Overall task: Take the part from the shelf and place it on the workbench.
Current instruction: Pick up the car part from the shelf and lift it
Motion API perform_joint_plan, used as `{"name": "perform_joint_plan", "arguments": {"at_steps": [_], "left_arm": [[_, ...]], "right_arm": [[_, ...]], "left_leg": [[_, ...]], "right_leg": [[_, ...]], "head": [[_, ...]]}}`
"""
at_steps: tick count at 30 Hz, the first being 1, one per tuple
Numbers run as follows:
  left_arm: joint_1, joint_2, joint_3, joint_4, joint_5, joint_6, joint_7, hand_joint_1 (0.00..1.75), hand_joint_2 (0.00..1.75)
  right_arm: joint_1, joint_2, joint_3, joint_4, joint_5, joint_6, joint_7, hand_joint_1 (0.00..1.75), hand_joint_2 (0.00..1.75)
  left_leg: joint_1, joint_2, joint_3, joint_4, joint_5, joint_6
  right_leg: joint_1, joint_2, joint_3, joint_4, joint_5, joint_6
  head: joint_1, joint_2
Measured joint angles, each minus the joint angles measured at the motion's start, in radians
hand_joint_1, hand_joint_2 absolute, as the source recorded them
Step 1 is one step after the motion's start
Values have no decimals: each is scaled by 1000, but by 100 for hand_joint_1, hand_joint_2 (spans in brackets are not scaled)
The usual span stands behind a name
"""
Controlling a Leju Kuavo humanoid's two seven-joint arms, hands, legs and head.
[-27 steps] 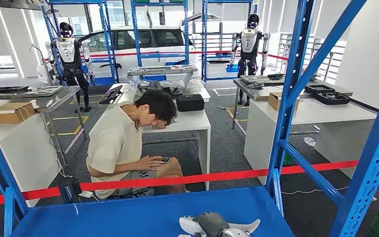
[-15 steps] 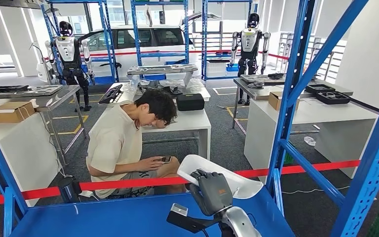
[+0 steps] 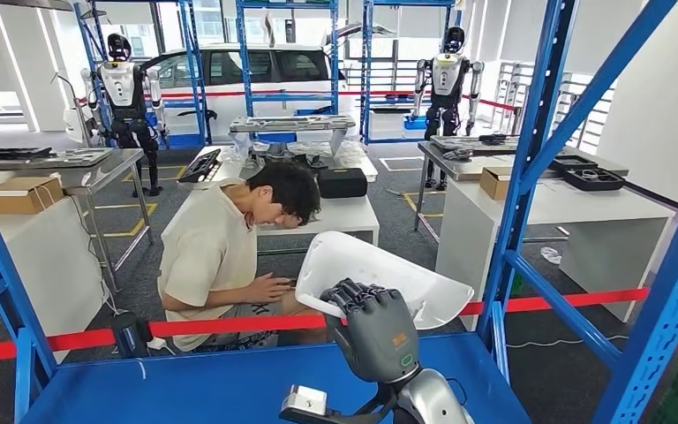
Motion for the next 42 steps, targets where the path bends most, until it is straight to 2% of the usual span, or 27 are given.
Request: {"name": "perform_joint_plan", "arguments": {"at_steps": [1, 2, 5, 7, 10, 12, 14, 16, 17, 18, 20, 22, 25, 26, 27, 29, 30, 31, 32, 33, 34, 35, 37, 38, 40, 41, 42], "left_arm": [[0, -1, 0, 0, 1, 2, 0, 0, 175], [0, -3, 0, 0, 1, 3, 0, 0, 175], [-3, -5, 0, -1, 0, 6, 0, 0, 175], [-5, -5, 0, -2, -3, 7, 0, 0, 175], [-6, -6, 0, -3, -7, 8, 4, 0, 175], [-6, -6, 0, -3, -9, 8, 7, 0, 175], [-6, -7, 0, -3, -10, 8, 7, 0, 175], [-5, -6, 0, -3, -11, 8, 7, 0, 175], [-5, -6, 0, -3, -11, 9, 7, 0, 175], [-6, -6, 0, -3, -11, 9, 6, 0, 175], [-7, -5, 0, -4, -11, 9, 6, 0, 175], [-9, -5, 0, -4, -12, 10, 4, 0, 175], [-11, -5, 0, -6, -13, 11, 3, 0, 175], [-11, -4, 0, -6, -14, 11, 3, 0, 175], [-12, -4, 0, -7, -14, 11, 4, 0, 175], [-14, -4, 0, -8, -16, 11, 6, 0, 175], [-14, -4, 0, -8, -16, 11, 7, 0, 175], [-14, -5, 0, -8, -16, 11, 9, 0, 175], [-14, -5, 0, -8, -16, 11, 10, 0, 175], [-14, -6, 0, -7, -17, 11, 11, 0, 175], [-14, -6, 0, -7, -17, 11, 13, 0, 175], [-14, -7, 0, -7, -18, 11, 15, 0, 175], [-15, -7, 0, -7, -18, 12, 19, 0, 175], [-15, -8, 0, -7, -18, 13, 20, 0, 175], [-15, -8, 0, -7, -18, 14, 23, 0, 175], [-14, -8, 0, -7, -18, 14, 23, 0, 175], [-14, -8, 0, -7, -18, 14, 24, 0, 175]], "right_arm": [[3, -4, 5, -9, 3, 0, 0, 175, 175], [4, -7, 9, -18, 6, 0, 1, 175, 175], [3, -16, 18, -42, 7, 2, 9, 175, 175], [3, -23, 25, -53, 4, 5, 18, 175, 175], [3, -30, 29, -62, -5, 6, 22, 175, 175], [3, -31, 30, -66, -10, 5, 22, 175, 175], [4, -33, 31, -67, -14, 4, 22, 175, 175], [7, -35, 33, -67, -18, 3, 23, 175, 175], [10, -37, 34, -69, -20, 1, 25, 175, 175], [12, -38, 35, -73, -21, -2, 28, 175, 175], [17, -40, 35, -87, -21, -10, 35, 175, 175], [19, -41, 35, -100, -21, -15, 39, 175, 175], [25, -47, 35, -116, -20, -17, 50, 175, 175], [29, -52, 34, -121, -19, -19, 55, 175, 175], [33, -57, 33, -128, -18, -24, 61, 175, 175], [45, -68, 23, -142, -15, -36, 70, 175, 175], [52, -73, 15, -149, -14, -43, 73, 175, 175], [59, -76, 7, -155, -12, -49, 76, 175, 175], [65, -78, -2, -160, -9, -54, 77, 175, 175], [69, -80, -10, -165, -5, -60, 78, 175, 175], [72, -81, -17, -170, 0, -66, 80, 175, 175], [73, -82, -27, -176, 4, -72, 82, 175, 175], [76, -82, -46, -189, 10, -84, 85, 175, 175], [77, -83, -56, -194, 12, -88, 85, 175, 175], [79, -84, -69, -199, 15, -91, 86, 175, 175], [78, -84, -72, -200, 16, -91, 86, 175, 175], [78, -84, -74, -202, 18, -93, 85, 175, 175]], "left_leg": [[2, 1, -2, 3, -1, -1], [4, 1, -4, 7, -2, -3], [13, -1, -15, 28, -13, -22], [12, -3, -25, 41, -18, -38], [13, -4, -35, 48, -20, -55], [15, -3, -58, 97, -60, -61], [14, -3, -105, 215, -132, -60], [12, -3, -136, 308, -166, -56], [10, -3, -129, 305, -155, -51], [7, -3, -103, 264, -130, -45], [0, -3, -25, 131, -81, -31], [-10, -2, 14, 51, -59, -26], [-16, -1, 0, 33, -35, -15], [-14, 0, -7, 30, -23, -7], [-11, 2, -16, 26, -9, 0], [-9, 4, -40, 26, 14, 8], [-9, 5, -55, 27, 24, 9], [-9, 5, -70, 30, 35, 8], [-8, 6, -86, 33, 44, 6], [-7, 7, -102, 37, 53, 3], [-6, 8, -116, 42, 60, 0], [-5, 8, -130, 49, 66, -5], [-6, 8, -146, 61, 76, -17], [-7, 7, -150, 63, 82, -24], [-5, 6, -153, 63, 92, -38], [-3, 4, -160, 70, 82, -44], [-2, 3, -170, 92, 55, -49]], "right_leg": [[-3, 0, -13, 29, 1, 4], [-7, -1, -7, 18, 21, 8], [-13, -3, 79, -150, 99, 16], [-9, -1, 101, -200, 100, 2], [-5, 1, 91, -206, 99, -33], [-4, 0, 86, -213, 109, -51], [1, -1, 77, -214, 119, -63], [9, -1, 64, -214, 129, -69], [13, -1, 57, -213, 134, -70], [16, -1, 51, -213, 140, -70], [21, -1, 40, -212, 154, -67], [20, -1, 35, -214, 168, -57], [16, -2, 31, -224, 187, -38], [15, -2, 24, -216, 171, -32], [14, -1, 12, -192, 138, -26], [10, -1, -21, -88, 39, -17], [8, -1, -34, -27, 3, -13], [7, -1, -39, 22, -12, -9], [6, -1, -30, 42, -4, -6], [4, -1, -4, 28, 18, -4], [2, -2, 40, -19, 41, -3], [1, -2, 92, -87, 49, -2], [4, 0, 167, -195, 39, -12], [6, 1, 179, -218, 30, -20], [8, 2, 171, -224, 41, -40], [7, 1, 165, -225, 50, -49], [6, 0, 156, -227, 61, -57]], "head": [[0, 0], [0, 0], [0, 0], [-1, 0], [-2, 0], [-2, 0], [-2, 0], [-2, 0], [-2, 0], [-2, 0], [-2, 0], [-2, 0], [-2, 0], [-1, 0], [0, 0], [1, 0], [1, 0], [1, 0], [1, 0], [1, 0], [1, 0], [2, 0], [1, 0], [0, 0], [1, 0], [0, 0], [1, 0]]}}
